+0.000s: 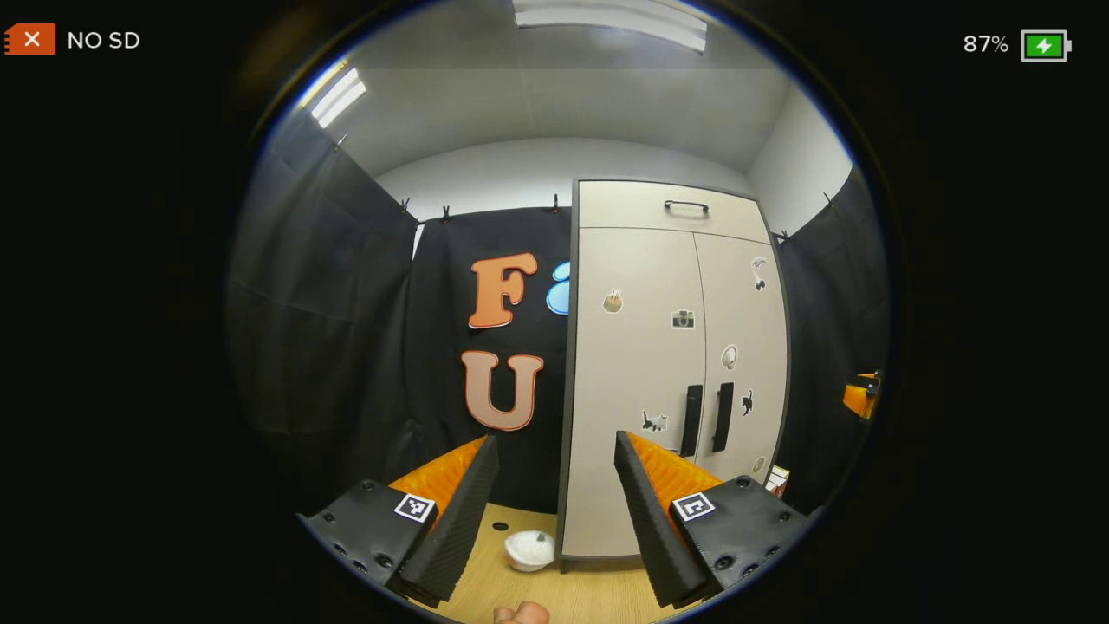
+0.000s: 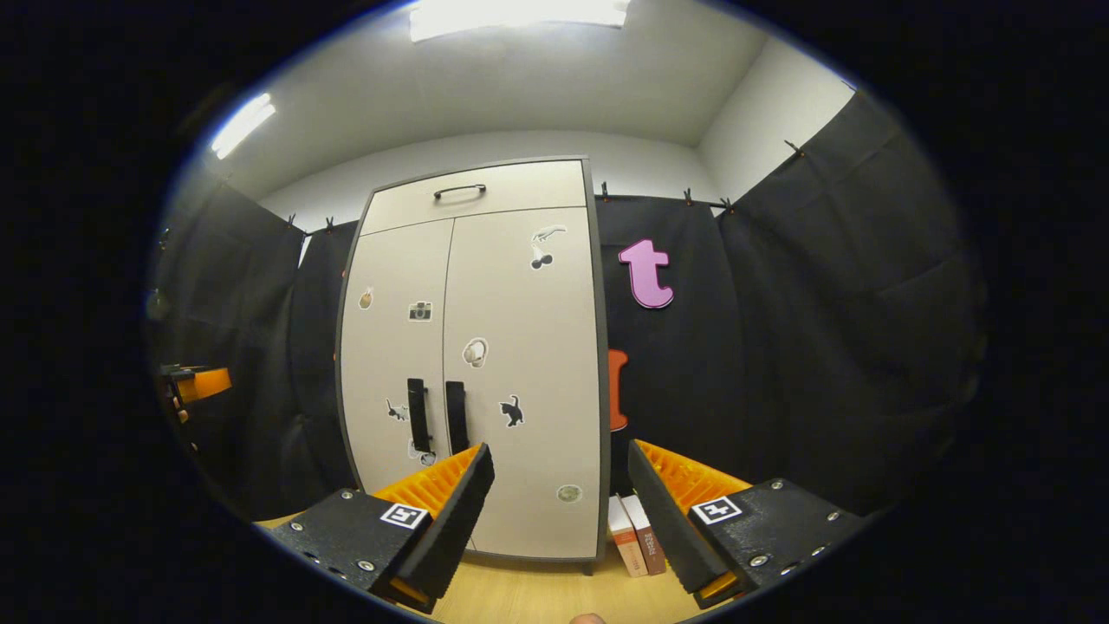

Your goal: Open the right door of the double-door shoe cabinet with the right hand, and open the left door with the left hand.

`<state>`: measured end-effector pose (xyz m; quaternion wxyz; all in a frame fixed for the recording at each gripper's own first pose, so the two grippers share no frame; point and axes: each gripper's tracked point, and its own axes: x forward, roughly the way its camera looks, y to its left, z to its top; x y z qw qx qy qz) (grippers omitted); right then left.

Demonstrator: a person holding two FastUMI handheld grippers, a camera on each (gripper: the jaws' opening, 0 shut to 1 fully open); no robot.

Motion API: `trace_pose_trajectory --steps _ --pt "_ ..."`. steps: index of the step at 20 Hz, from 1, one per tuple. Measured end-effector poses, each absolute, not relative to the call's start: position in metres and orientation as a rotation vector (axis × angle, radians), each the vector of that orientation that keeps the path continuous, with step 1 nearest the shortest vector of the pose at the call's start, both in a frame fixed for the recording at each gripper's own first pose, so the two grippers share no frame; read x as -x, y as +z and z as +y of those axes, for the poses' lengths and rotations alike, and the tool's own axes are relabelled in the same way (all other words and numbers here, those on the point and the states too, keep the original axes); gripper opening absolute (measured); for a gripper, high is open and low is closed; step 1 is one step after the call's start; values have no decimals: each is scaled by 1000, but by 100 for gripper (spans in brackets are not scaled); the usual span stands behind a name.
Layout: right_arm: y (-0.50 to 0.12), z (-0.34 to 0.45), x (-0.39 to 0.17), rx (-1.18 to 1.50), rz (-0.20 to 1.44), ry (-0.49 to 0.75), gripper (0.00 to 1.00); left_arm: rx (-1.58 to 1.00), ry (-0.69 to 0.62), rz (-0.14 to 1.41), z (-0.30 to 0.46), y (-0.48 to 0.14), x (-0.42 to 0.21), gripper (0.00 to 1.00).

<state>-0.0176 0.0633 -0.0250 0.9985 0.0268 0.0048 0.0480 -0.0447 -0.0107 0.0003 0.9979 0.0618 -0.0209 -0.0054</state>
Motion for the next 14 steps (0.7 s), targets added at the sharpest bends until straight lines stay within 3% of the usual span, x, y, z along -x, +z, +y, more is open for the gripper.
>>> trace_pose_trajectory --steps 14 --pt "-61 149 -65 -23 103 120 95 -121 -36 32 27 -35 47 81"
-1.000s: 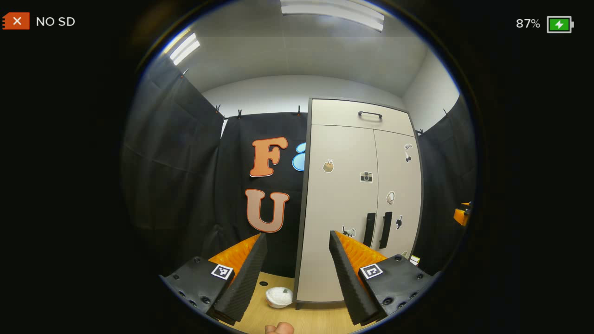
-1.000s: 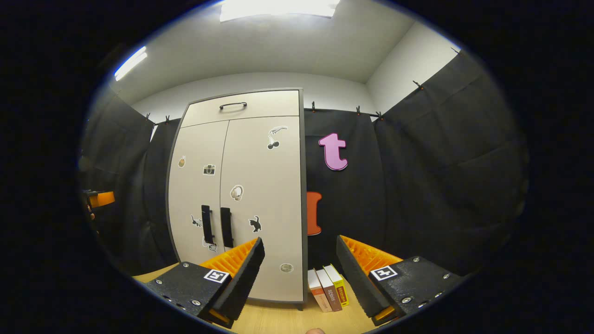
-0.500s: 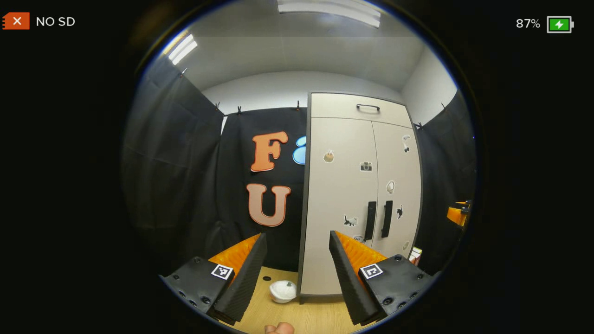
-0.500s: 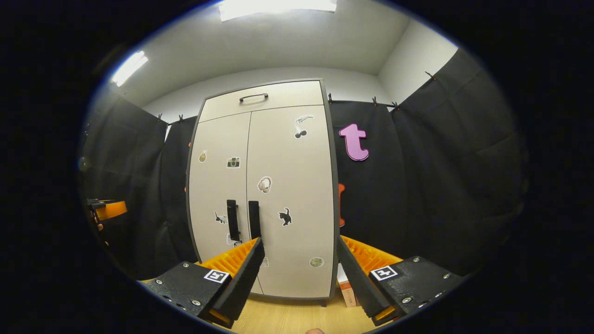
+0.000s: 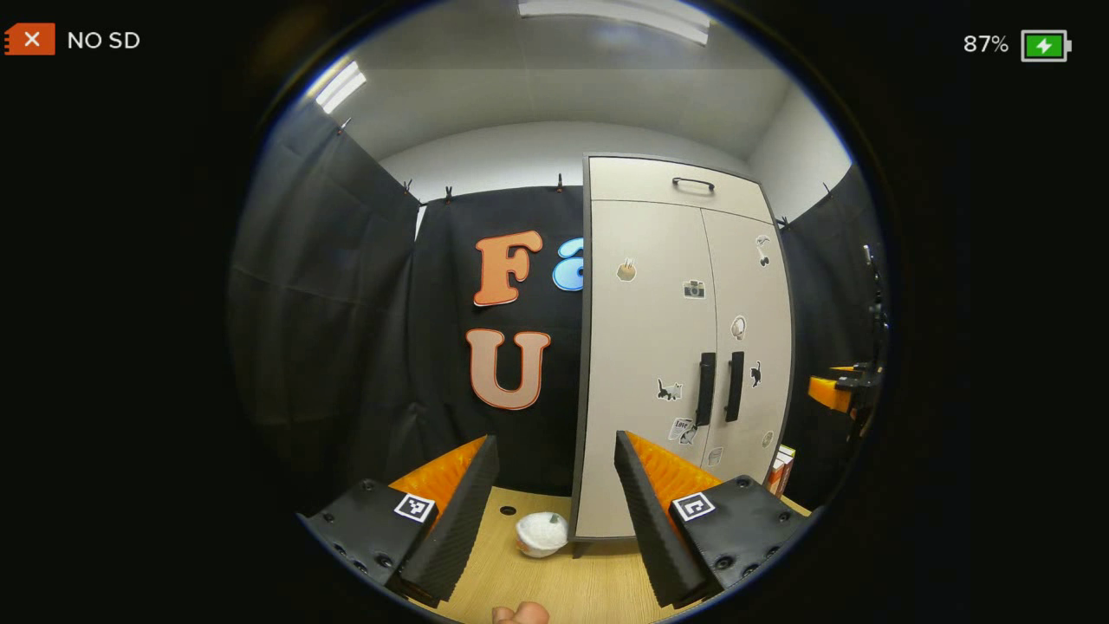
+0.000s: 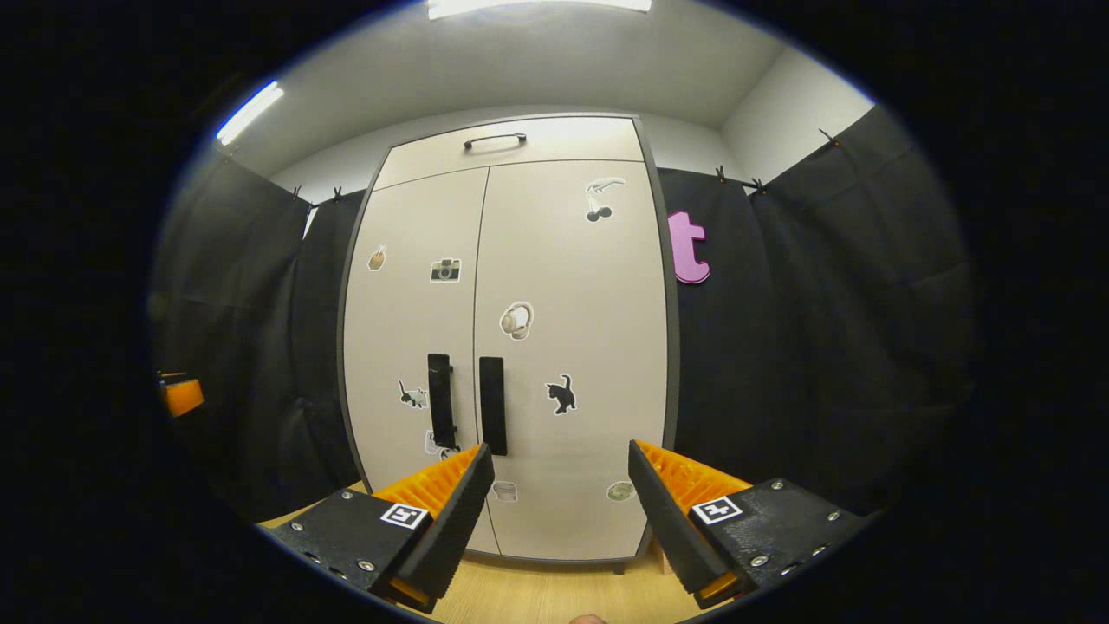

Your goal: Open the right door of the double-door shoe cabinet with the right hand, and open the left door with the left hand.

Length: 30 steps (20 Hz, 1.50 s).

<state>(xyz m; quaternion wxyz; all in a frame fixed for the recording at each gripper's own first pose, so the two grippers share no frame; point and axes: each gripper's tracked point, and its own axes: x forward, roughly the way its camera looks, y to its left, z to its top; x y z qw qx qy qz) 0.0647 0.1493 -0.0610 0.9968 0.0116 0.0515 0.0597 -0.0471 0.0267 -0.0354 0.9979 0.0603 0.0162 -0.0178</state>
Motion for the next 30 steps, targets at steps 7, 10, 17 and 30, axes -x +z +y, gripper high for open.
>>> trace_pose_trajectory --steps 7,10,17,30 --pt "-84 194 -124 -36 178 134 90 -108 -35 59 52 -49 50 81" --pt "-85 202 -151 -16 169 98 95 -123 -19 48 63 -46 50 82" --pt "-87 218 -199 -57 146 79 95 -119 -2 28 79 -45 50 81" --pt "-109 237 -232 -107 182 98 60 -137 22 24 89 -47 46 81"
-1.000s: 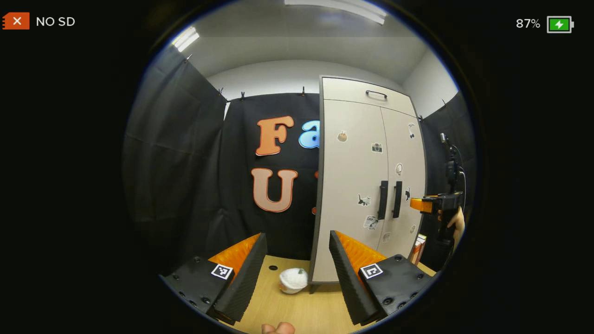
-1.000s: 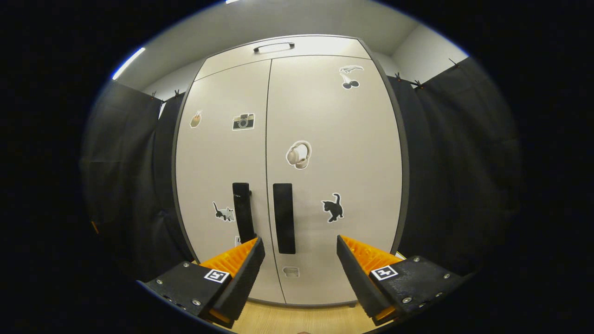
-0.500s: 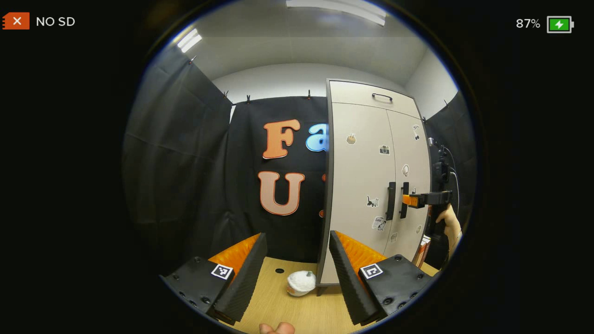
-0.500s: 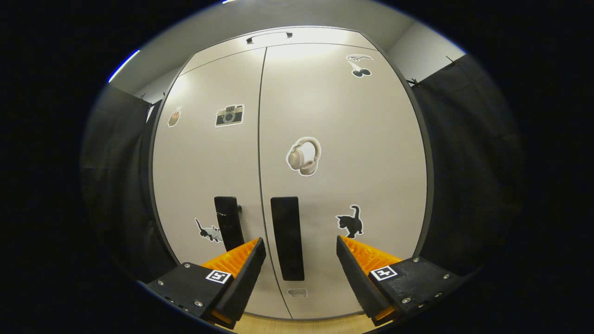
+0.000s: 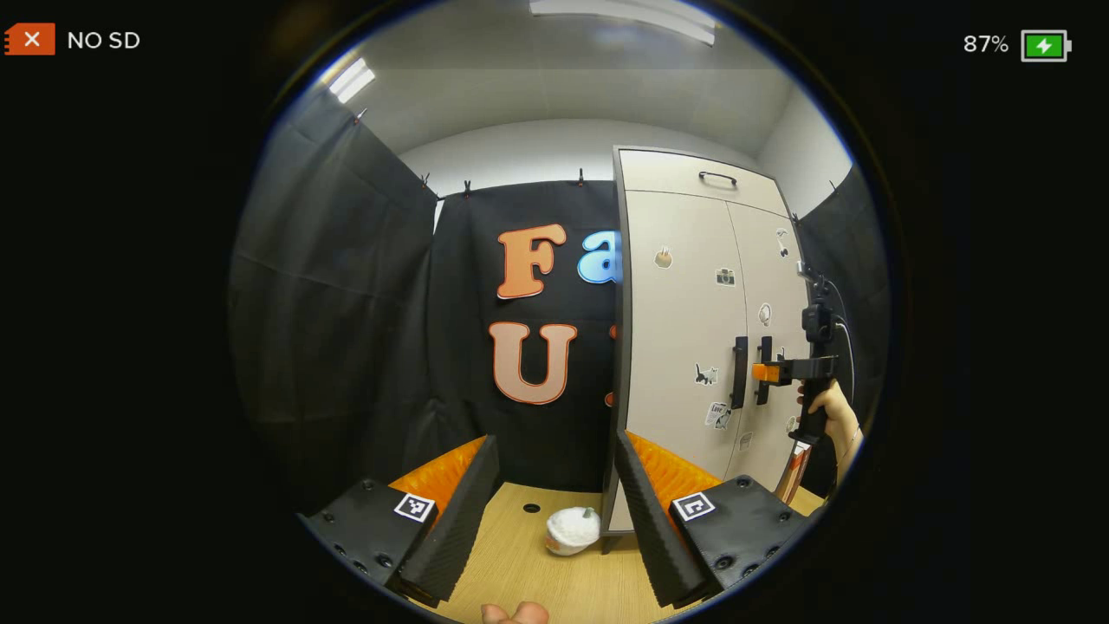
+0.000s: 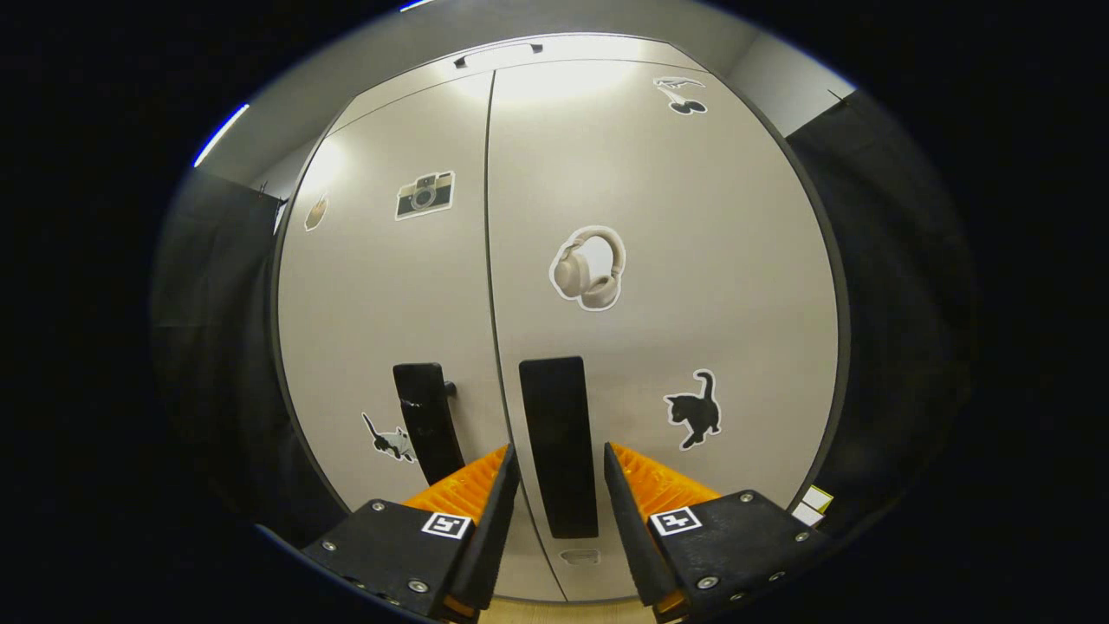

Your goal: Open the right door of the double-door shoe cabinet with the right hand, and open the left door with the left hand.

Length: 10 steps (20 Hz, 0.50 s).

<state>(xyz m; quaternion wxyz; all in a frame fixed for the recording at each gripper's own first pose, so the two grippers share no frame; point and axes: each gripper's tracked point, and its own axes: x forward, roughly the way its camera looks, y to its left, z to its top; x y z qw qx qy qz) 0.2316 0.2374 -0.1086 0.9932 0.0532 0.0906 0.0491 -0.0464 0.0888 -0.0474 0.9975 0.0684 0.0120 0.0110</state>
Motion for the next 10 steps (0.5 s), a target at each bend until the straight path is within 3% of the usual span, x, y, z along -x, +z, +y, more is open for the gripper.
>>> trace_pose_trajectory --steps 5,10 --pt "-116 233 -238 -140 197 64 41 -150 30 25 89 -47 47 81" --pt "-116 233 -236 -78 169 62 29 -152 41 33 85 -48 51 81"
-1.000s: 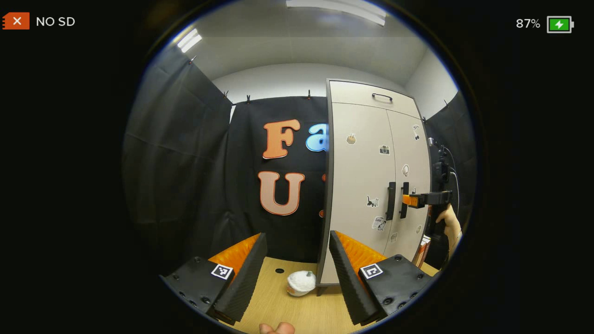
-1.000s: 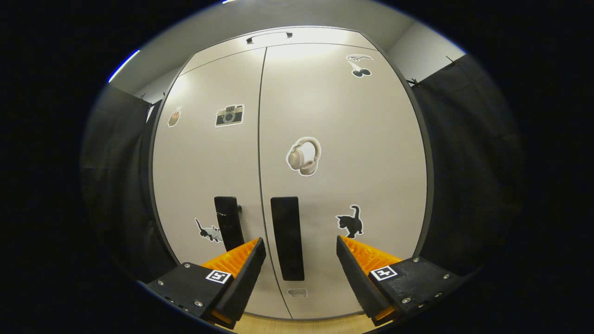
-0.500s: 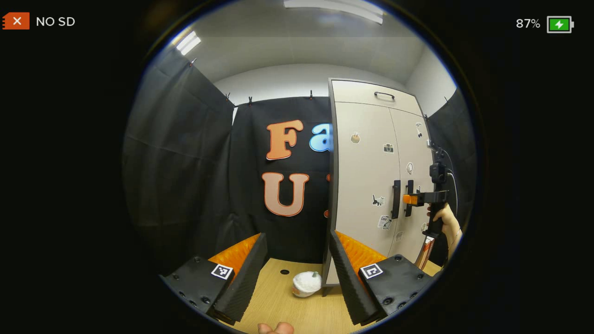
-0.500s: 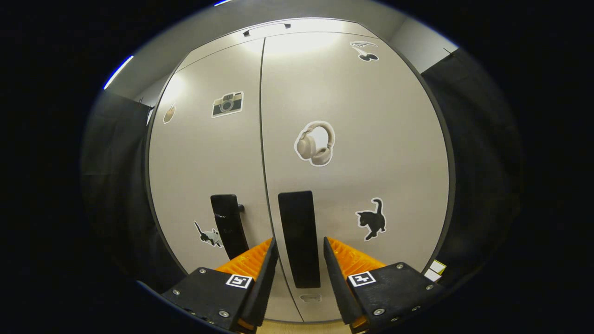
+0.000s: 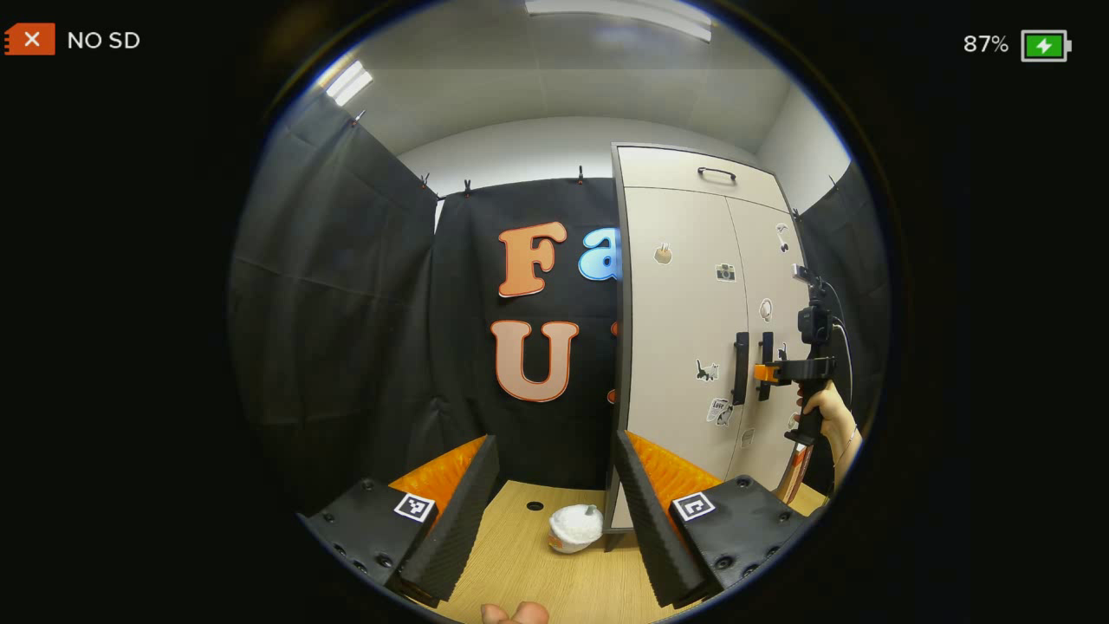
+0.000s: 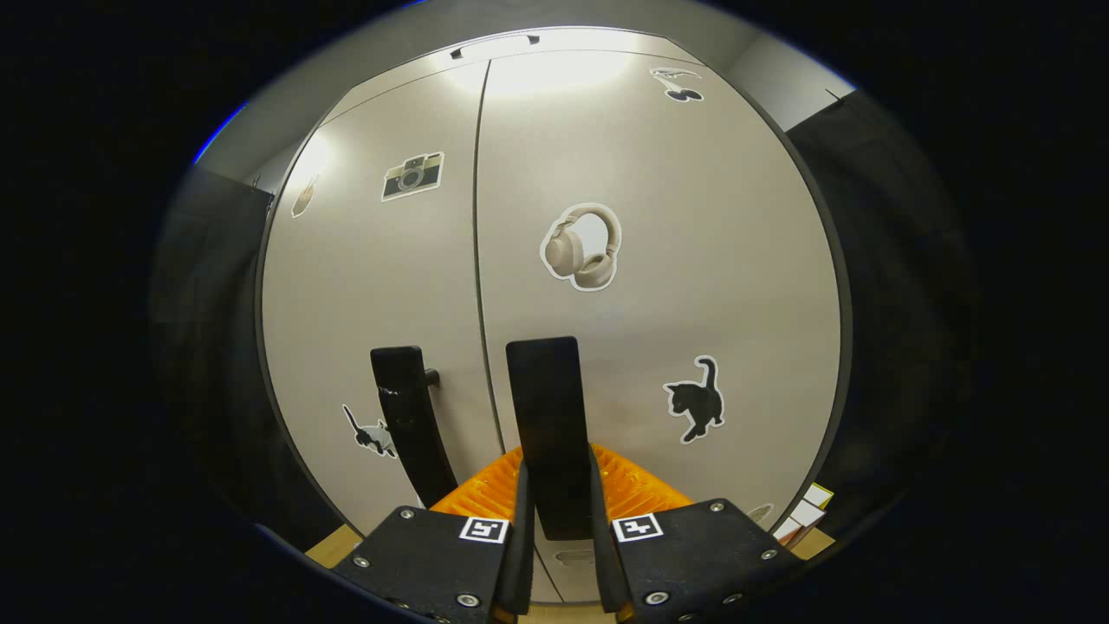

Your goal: Open the right door of the double-door shoe cabinet with the right hand, and open the left door with the left hand.

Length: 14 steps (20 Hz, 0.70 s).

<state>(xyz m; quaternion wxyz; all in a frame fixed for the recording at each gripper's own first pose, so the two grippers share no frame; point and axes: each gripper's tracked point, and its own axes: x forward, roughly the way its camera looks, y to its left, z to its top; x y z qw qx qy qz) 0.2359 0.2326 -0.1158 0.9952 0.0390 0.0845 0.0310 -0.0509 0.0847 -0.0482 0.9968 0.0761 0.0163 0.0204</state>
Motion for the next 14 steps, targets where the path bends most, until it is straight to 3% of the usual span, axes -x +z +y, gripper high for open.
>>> trace_pose_trajectory --steps 4,8,9,14 --pt "-113 231 -227 -84 167 77 14 -181 67 30 83 -44 57 82" --pt "-108 230 -213 -92 170 118 12 -183 80 23 75 -38 69 80" --pt "-108 229 -211 -83 170 130 6 -182 79 22 72 -37 71 81" --pt "-103 221 -199 -77 157 145 5 -156 33 35 47 -41 85 81"
